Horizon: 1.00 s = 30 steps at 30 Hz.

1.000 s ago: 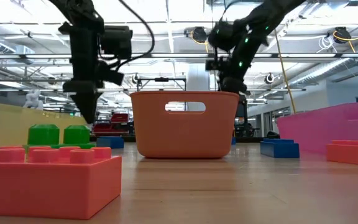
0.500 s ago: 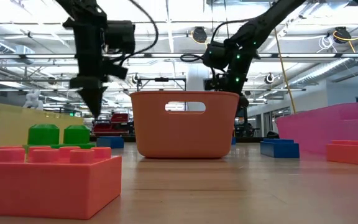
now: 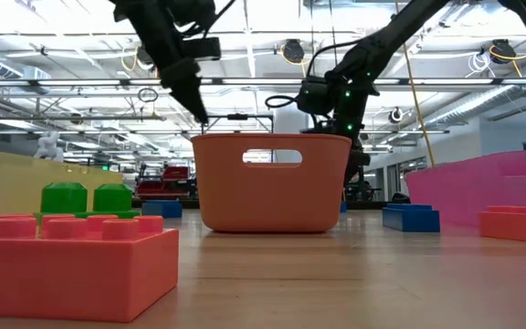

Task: Sort & place blocks by color
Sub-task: Put the blue game piece into the pink bin

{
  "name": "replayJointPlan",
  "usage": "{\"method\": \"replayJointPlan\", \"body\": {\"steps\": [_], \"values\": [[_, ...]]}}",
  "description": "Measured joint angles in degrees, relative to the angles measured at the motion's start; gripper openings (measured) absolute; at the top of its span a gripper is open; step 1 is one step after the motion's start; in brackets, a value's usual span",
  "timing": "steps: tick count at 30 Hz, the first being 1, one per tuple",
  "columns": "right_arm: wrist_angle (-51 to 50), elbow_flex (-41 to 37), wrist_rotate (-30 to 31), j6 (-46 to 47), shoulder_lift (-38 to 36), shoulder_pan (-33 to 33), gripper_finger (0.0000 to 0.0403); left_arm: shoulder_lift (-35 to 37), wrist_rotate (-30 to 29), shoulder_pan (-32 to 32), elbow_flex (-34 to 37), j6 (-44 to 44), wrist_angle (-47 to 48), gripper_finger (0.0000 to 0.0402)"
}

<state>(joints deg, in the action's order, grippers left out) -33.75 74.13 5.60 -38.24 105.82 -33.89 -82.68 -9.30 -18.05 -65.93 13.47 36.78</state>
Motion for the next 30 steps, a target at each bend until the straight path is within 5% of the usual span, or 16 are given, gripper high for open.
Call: {"method": "replayJointPlan", "body": {"steps": [6, 12, 20, 30], "values": [[-0.01, 0.00, -4.26, 0.46, 0.00, -1.78, 0.0254, 1.28, 7.71, -1.82, 0.53, -0.02, -3.77, 0.0136], [-0.94, 0.00, -4.79, 0.46, 0.00, -2.84, 0.0254, 2.17, 17.42, -3.90, 6.22, -0.11, -17.19, 0.0136], [-0.81, 0.00, -6.08, 1.12, 2.68, -3.28, 0.0254, 2.17, 21.60, -5.94, 12.13, -2.91, -28.41, 0.0136], [-0.07, 0.07, -5.83, 5.22, 4.44, -3.28, 0.0248, 2.17, 21.88, -6.42, 13.36, -2.21, -31.05, 0.0136]]}}
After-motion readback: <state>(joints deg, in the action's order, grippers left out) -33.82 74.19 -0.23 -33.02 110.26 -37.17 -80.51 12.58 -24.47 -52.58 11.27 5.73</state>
